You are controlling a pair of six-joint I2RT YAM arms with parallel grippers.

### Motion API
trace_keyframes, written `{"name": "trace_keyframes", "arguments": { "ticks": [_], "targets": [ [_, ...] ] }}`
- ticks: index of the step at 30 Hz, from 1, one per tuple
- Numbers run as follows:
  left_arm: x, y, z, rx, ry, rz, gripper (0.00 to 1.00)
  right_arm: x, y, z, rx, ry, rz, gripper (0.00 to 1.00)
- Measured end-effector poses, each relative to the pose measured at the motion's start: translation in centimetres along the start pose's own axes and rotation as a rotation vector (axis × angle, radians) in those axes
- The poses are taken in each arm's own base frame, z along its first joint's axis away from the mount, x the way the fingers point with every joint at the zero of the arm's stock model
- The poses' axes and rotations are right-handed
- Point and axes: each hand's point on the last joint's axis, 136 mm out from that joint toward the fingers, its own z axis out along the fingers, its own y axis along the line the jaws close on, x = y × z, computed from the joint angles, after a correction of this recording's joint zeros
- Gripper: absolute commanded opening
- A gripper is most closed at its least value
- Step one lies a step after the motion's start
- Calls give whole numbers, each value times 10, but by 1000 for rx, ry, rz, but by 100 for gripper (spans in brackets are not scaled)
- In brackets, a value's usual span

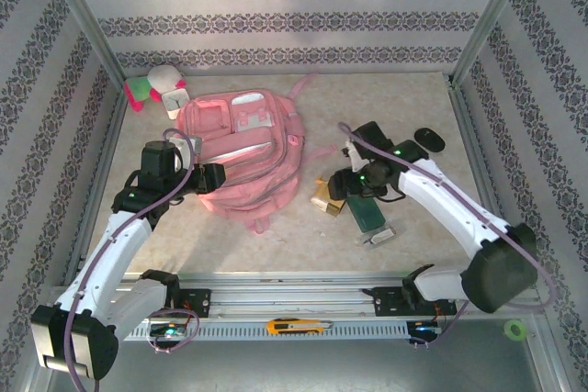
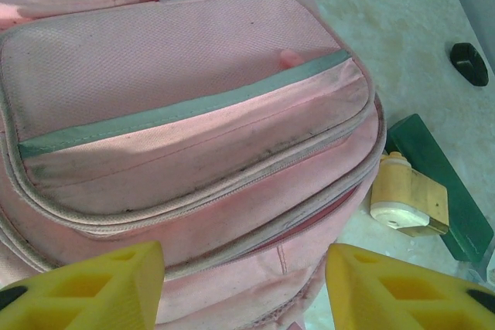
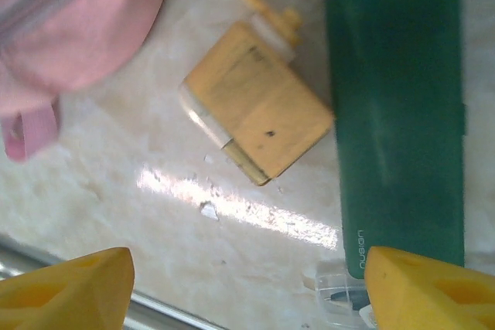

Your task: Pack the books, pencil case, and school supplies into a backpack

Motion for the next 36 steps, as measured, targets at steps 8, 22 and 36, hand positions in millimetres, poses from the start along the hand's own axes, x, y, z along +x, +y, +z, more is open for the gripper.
{"name": "trace_keyframes", "arguments": {
  "ticks": [8,22,36],
  "targets": [
    [4,3,5,1,-2,1,57,-15,17,36,10,128,-316,85],
    [4,-16,19,26,-8,284,67,-45,-79,88,104,246,-69,88],
    [24,-7,104,-46,199,782,54,-38,-92,95,57,215,6,94]
  ]
}}
